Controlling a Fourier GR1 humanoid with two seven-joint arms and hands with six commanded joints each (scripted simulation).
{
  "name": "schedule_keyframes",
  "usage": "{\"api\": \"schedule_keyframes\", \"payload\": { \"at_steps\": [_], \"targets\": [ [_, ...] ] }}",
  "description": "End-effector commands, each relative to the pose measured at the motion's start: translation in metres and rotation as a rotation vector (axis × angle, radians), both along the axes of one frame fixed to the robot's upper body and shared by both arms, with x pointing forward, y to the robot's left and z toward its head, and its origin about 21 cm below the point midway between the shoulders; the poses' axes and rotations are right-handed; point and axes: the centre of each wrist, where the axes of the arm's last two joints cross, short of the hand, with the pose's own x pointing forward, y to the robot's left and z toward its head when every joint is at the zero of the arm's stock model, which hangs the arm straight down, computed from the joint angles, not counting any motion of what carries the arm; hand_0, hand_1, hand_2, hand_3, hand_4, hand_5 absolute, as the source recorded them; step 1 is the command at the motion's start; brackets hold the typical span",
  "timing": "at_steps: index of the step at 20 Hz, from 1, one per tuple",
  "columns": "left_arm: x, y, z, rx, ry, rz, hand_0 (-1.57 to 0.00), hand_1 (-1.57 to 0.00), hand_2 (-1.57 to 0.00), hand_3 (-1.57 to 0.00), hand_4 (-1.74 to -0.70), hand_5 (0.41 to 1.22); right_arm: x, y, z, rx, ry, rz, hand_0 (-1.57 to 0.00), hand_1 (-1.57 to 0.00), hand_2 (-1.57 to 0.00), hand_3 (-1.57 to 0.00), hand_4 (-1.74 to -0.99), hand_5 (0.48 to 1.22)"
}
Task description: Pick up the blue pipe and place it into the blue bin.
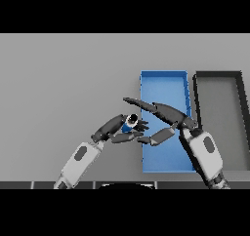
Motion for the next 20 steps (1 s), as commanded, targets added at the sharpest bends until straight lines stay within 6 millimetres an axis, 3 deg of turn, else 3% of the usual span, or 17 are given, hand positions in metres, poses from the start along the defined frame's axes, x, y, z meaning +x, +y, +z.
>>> {"api": "schedule_keyframes", "payload": {
  "at_steps": [1, 6, 9, 11, 14, 17, 20],
  "targets": [
    [0.002, -0.002, -0.001, 0.006, 0.016, -0.004, -1.57, -1.57, -1.57, -1.57, -1.46, 1.221, 0.001, 0.006, 0.002, -0.018, -0.005, 0.016, 0.0, 0.0, -0.05, 0.0, -1.242, 0.551],
    [0.002, 0.006, -0.001, 0.025, 0.028, 0.015, -1.57, -1.57, -1.57, -1.57, -1.47, 1.221, 0.011, 0.032, 0.009, -0.066, -0.02, 0.064, -0.02, -0.03, -0.08, 0.0, -1.186, 0.521],
    [0.0, 0.005, -0.004, 0.052, 0.04, 0.018, -1.57, -1.57, -1.57, -1.57, -1.47, 1.221, 0.023, 0.043, 0.014, -0.095, -0.025, 0.088, -0.07, -0.11, -0.17, -0.04, -1.204, 0.497],
    [0.0, 0.004, -0.002, 0.047, 0.038, 0.013, -1.57, -1.57, -1.57, -1.57, -1.52, 1.221, 0.024, 0.052, 0.014, -0.107, -0.027, 0.113, -0.32, -0.36, -0.38, -0.24, -1.278, 0.485],
    [0.001, 0.004, 0.001, 0.106, 0.059, 0.031, -1.57, -1.57, -1.57, -1.57, -1.62, 1.221, 0.025, 0.058, 0.015, -0.095, -0.03, 0.135, -0.88, -0.88, -0.91, -0.76, -1.467, 0.518],
    [0.004, 0.002, 0.001, 0.044, 0.066, 0.021, -1.57, -1.57, -1.57, -1.52, -1.68, 1.221, 0.022, 0.062, 0.01, -0.071, 0.011, 0.156, -1.22, -1.22, -1.23, -1.02, -1.581, 0.65],
    [0.003, 0.001, 0.0, 0.007, 0.077, 0.001, -1.57, -1.57, -1.57, -1.49, -1.71, 1.221, 0.023, 0.063, 0.008, -0.046, 0.013, 0.168, -1.39, -1.39, -1.4, -1.25, -1.648, 0.929]
  ]
}}
